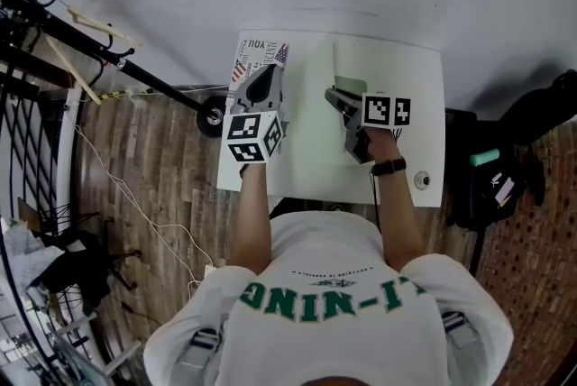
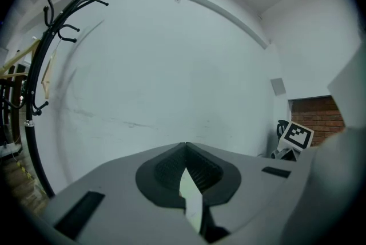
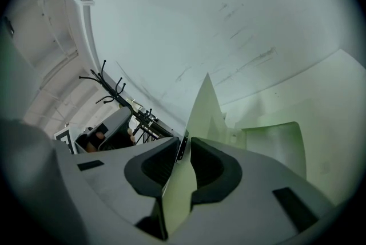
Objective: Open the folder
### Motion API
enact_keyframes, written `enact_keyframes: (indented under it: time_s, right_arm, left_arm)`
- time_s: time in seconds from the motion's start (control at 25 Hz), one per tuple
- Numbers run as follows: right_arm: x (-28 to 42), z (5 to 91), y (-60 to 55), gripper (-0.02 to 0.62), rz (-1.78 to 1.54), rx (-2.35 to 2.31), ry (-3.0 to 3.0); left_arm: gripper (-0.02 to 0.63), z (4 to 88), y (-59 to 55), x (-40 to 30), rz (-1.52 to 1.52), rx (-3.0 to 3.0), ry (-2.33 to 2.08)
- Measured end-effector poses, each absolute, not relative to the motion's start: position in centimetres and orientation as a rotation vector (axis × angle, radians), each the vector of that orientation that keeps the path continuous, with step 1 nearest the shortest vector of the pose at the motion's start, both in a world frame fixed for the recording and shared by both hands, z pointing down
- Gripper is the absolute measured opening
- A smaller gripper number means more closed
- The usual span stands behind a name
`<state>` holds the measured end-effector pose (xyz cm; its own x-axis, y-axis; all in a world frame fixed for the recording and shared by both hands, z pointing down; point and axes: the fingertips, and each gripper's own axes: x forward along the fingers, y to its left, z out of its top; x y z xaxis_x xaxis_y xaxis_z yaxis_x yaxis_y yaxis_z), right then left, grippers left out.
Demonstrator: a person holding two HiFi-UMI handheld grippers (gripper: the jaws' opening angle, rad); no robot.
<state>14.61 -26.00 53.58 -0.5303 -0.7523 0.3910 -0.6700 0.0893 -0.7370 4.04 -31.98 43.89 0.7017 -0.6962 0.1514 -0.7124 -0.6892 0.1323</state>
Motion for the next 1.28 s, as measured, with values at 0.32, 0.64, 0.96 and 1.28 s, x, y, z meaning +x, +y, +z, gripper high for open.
enact_keyframes:
  time_s: [0.32,0.64,0.96,1.28]
  right_arm:
    - [10.7,52.8,-28.1,0.094,-1.443,-1.469,2.327]
    - [6.6,52.7,-30.4,0.132,-1.434,-1.422,2.418]
    - [1.0,52.9,-32.3,0.183,-1.439,-1.289,2.578]
    - [-4.3,55.0,-34.7,0.184,-1.501,-1.202,2.673]
  left_arm:
    - [0.014,43.3,-32.7,0.6,0.102,2.705,-1.215]
    - [0.014,43.5,-33.6,-3.2,0.096,2.650,-1.293]
    - [0.014,43.3,-34.6,-8.1,0.080,2.589,-1.403]
    - [0.014,44.4,-36.4,-12.5,0.086,2.516,-1.487]
